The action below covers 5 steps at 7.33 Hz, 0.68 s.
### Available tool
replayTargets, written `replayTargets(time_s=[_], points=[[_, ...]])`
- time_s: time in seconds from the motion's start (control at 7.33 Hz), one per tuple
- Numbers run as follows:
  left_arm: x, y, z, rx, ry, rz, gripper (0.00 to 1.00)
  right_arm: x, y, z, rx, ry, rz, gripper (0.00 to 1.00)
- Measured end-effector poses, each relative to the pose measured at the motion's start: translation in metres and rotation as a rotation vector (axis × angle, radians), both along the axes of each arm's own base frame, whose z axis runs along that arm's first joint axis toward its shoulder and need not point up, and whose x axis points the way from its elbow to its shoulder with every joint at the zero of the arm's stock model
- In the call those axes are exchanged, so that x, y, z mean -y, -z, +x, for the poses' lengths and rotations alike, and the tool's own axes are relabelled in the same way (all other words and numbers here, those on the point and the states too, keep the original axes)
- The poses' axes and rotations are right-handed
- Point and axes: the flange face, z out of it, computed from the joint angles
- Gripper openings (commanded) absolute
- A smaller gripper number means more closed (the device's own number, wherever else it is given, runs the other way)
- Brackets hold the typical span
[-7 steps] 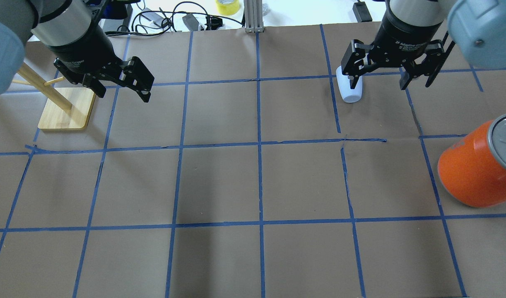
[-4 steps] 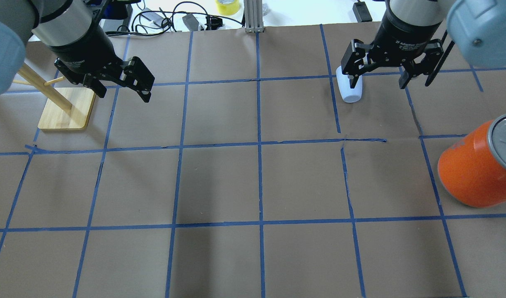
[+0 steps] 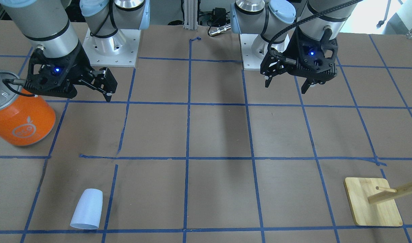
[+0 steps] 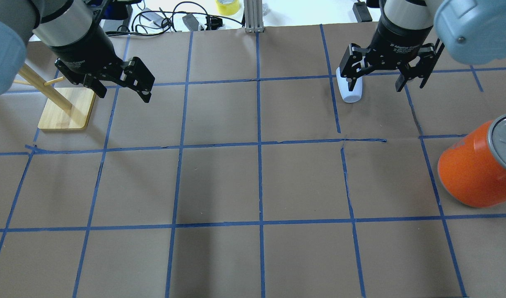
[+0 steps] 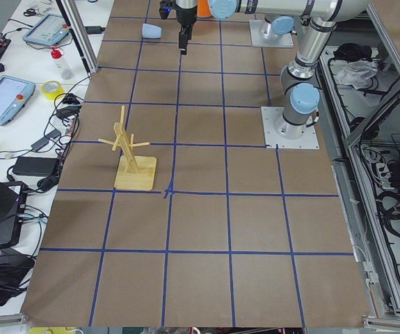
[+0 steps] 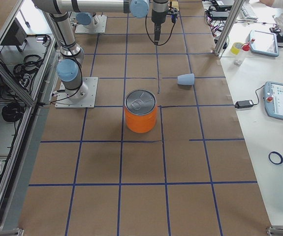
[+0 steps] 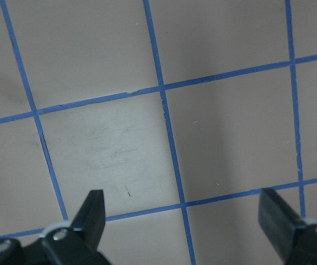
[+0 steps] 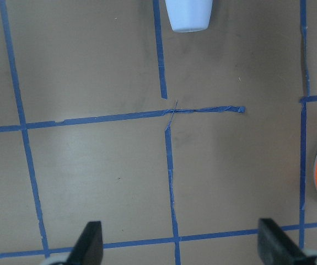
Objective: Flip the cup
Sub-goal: 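Lower the right gripper over the white cup lying on its side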
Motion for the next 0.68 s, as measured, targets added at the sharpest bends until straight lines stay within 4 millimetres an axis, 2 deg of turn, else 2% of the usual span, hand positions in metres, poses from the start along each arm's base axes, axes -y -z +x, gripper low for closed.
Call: replayTargets(time_s=[0.41, 0.68], points=[[0.0, 0.0, 0.0, 0.001, 0.0, 0.0, 1.0, 0.026, 0.029, -0.023, 0.009, 0.035, 0.039, 1.0], [-0.001, 0.0, 0.0, 0.002, 0.0, -0.001, 1.0, 0.059, 0.053, -0.034, 0.008, 0.049, -0.013, 1.0]])
